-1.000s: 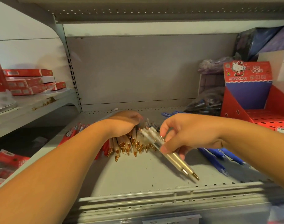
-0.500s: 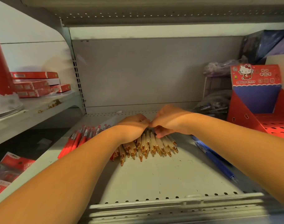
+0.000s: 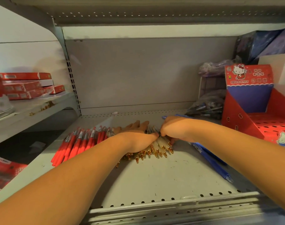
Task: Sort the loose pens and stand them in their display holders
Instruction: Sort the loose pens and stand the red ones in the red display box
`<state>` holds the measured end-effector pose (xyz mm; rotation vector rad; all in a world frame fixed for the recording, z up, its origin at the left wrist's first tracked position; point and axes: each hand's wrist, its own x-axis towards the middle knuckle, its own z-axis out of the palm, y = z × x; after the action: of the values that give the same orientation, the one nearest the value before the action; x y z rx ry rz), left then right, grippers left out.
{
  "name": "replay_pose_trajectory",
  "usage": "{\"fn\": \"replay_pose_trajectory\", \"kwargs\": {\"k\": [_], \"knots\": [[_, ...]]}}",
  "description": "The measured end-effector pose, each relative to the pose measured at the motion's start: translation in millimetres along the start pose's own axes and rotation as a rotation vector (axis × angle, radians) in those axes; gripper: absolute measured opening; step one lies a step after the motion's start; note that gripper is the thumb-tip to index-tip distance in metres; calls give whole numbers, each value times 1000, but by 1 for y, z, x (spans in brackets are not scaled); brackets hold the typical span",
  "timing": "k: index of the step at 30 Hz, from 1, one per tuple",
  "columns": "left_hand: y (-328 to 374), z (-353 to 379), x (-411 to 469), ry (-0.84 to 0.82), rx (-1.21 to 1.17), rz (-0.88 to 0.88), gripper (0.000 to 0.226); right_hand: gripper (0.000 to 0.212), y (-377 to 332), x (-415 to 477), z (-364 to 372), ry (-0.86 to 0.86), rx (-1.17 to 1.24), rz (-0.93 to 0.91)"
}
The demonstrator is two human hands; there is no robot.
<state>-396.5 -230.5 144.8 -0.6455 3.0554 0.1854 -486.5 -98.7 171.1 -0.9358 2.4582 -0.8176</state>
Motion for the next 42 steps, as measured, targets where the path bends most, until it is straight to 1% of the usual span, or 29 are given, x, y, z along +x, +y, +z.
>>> {"fn": "replay_pose_trajectory", "kwargs": {"k": [2,5,8,12,13,15,17,19,22,24,26,28,30,32,36,38,39,40,42], "knots": [[1,0,4,-20,9,12,77,24,2,-5,-3,-8,16,16],[-1,2,8,-35,-3,37,78,32,3,-11,-5,-43,62,15],[-3,3,10,-48,19,41,78,32,5,-11,-5,-36,67,1],[-1,-1,7,-62,33,-5,79,30,10,-11,-12,-65,72,-36],[0,-3,6,-56,24,-15,79,30,13,-12,-16,-57,77,-48],[5,-9,4,7,41,-4,78,29,17,-11,-26,-6,72,-68],[14,-14,2,68,68,39,74,30,20,-11,-38,42,24,-59],[27,-17,1,67,43,112,69,34,25,-11,-49,77,-80,-15],[51,-18,0,73,32,261,60,37,38,-15,-66,164,-168,11],[69,-17,3,32,-28,354,49,36,50,-19,-73,152,-267,13],[84,-14,10,-30,-80,409,47,33,60,-22,-75,67,-357,48],[94,-8,19,-96,-143,438,56,31,67,-24,-74,-31,-415,72],[100,-3,27,-155,-198,440,65,43,74,-25,-72,-79,-415,64],[105,0,34,-176,-184,419,72,46,76,-28,-71,-84,-405,45],[106,-3,50,-233,-210,387,85,43,82,-29,-73,-101,-404,-14],[102,-12,56,-276,-155,363,93,43,85,-28,-74,-86,-396,-19],[100,-17,59,-286,-127,343,94,43,85,-27,-74,-78,-391,-16],[98,-21,62,-290,-120,331,90,43,85,-26,-73,-69,-384,-13],[99,-24,69,-284,-143,338,75,39,85,-21,-73,-50,-367,-12]]}}
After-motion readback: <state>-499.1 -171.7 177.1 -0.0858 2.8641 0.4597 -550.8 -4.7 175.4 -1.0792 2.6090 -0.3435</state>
